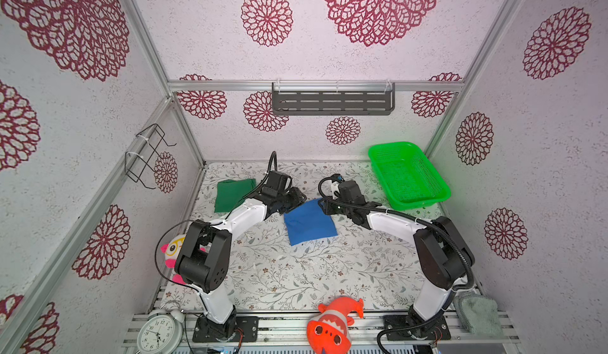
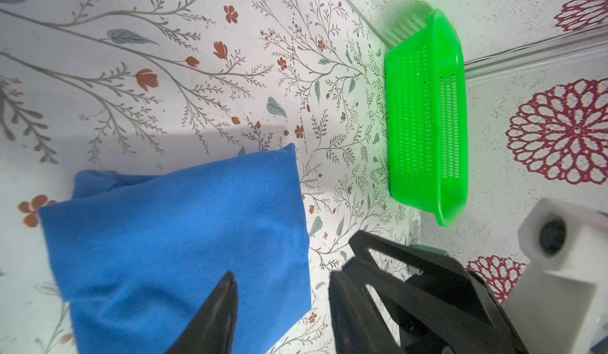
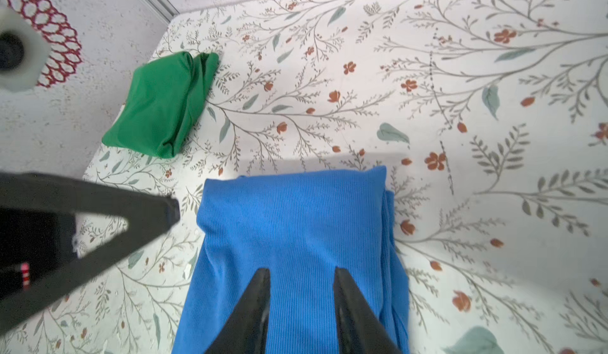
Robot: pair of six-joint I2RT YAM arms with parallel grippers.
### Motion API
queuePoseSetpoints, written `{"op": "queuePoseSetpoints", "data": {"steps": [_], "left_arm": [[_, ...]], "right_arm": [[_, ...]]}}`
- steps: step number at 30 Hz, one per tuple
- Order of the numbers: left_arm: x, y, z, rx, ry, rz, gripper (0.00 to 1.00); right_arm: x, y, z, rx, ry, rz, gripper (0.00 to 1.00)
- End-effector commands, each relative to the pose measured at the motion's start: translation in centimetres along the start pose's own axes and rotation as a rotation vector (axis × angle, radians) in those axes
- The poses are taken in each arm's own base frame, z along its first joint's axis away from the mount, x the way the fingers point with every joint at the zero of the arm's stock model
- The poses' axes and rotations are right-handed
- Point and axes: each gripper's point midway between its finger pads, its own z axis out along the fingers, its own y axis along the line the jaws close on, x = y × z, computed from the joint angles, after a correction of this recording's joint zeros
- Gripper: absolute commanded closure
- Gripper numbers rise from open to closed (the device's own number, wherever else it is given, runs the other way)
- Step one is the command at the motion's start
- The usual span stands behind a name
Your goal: Fold and stack the tank tops
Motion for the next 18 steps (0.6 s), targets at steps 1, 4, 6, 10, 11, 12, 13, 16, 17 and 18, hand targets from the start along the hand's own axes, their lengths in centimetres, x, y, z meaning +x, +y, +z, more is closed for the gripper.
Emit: {"op": "queuePoseSetpoints", "data": {"steps": [1,4,6,10,11,12,13,16,17,18], "left_arm": [[3.0,3.2,1.3,-0.086,0.045,-0.049,0.52],[4.9,5.4,1.7,-0.132,0.057,-0.076,0.53],[6.1,7.5,2.0,-0.187,0.073,-0.087,0.53],[6.6,9.3,1.5,-0.265,0.092,-0.053,0.53],[6.2,8.8,0.9,-0.268,0.08,-0.038,0.52],[5.7,8.3,0.3,-0.272,0.069,-0.024,0.52],[5.4,7.9,-0.3,-0.276,0.059,-0.014,0.52],[4.3,6.4,-2.0,-0.28,0.031,0.009,0.52],[4.1,5.8,-2.5,-0.279,0.023,0.018,0.52],[4.0,5.2,-2.7,-0.272,0.017,0.026,0.51]], "right_arm": [[-0.8,-0.7,2.3,-0.004,-0.065,0.009,0.66],[-0.6,-1.2,4.3,-0.012,-0.089,0.021,0.66],[0.5,-1.6,5.8,-0.019,-0.072,0.021,0.66],[2.3,-2.8,7.3,0.018,-0.015,-0.007,0.66],[1.9,-2.8,6.8,0.031,-0.018,-0.023,0.66],[1.1,-2.6,6.0,0.04,-0.033,-0.039,0.65],[0.4,-2.3,5.2,0.046,-0.046,-0.051,0.65],[-1.3,-0.9,2.2,0.053,-0.081,-0.089,0.65],[-1.4,-0.4,1.4,0.044,-0.085,-0.094,0.65],[-1.4,0.3,0.6,0.028,-0.088,-0.093,0.65]]}}
